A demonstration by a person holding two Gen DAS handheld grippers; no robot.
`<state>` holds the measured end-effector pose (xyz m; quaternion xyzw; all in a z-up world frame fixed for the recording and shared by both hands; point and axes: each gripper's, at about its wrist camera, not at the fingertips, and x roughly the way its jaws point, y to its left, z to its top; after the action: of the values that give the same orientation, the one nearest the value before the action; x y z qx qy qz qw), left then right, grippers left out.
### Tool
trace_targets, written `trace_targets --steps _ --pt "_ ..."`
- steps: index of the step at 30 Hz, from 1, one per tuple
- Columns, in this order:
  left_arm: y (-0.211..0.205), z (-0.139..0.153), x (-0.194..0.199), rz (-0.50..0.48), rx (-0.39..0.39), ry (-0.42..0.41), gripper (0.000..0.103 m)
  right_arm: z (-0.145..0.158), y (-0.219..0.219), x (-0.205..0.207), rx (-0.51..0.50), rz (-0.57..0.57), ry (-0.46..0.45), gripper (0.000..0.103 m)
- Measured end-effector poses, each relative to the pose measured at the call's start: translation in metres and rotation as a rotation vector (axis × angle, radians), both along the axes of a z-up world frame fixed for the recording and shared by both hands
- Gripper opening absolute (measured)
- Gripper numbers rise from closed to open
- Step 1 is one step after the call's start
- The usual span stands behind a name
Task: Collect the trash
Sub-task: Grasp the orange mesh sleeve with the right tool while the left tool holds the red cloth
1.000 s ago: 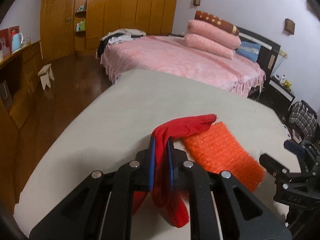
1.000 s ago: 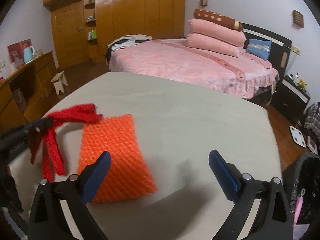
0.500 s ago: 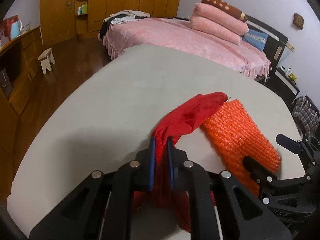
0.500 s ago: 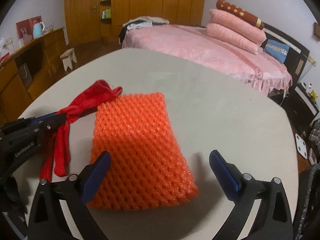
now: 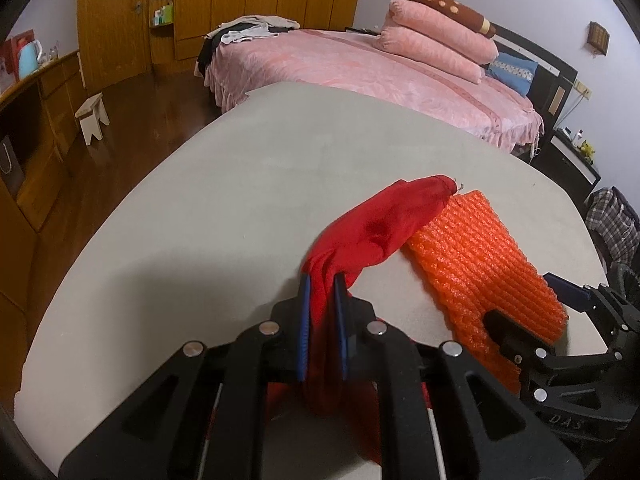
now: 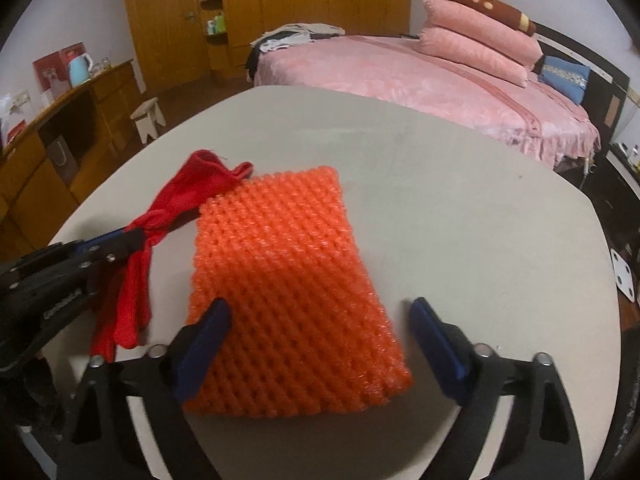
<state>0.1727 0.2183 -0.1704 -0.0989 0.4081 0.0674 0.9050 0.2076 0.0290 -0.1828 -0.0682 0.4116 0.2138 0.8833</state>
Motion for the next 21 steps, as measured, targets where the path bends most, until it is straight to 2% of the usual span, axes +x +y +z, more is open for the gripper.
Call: trace_targets --steps 1,6,8,12,21 --pt "0.000 0.000 0.000 0.000 0.001 0.000 0.011 0.001 0.001 -0.002 0.008 0.015 -0.004 0.078" --pt "-0.001 -0.001 0.001 0.000 0.009 0.003 0.011 0.006 0.006 -0.010 0.030 0.071 -0.029 0.041" --pt "-0.001 -0.001 0.001 0.000 0.008 0.002 0.011 0.008 0.006 -0.013 0.040 0.077 -0.037 0.033" --pt "-0.001 -0.001 0.001 -0.001 0.012 0.000 0.011 0.010 -0.004 -0.013 0.063 0.050 -0.020 0.029" --pt "-0.014 0.005 -0.006 -0.041 0.058 -0.032 0.011 0.029 -0.050 -0.020 0.111 -0.082 -0.035 0.029"
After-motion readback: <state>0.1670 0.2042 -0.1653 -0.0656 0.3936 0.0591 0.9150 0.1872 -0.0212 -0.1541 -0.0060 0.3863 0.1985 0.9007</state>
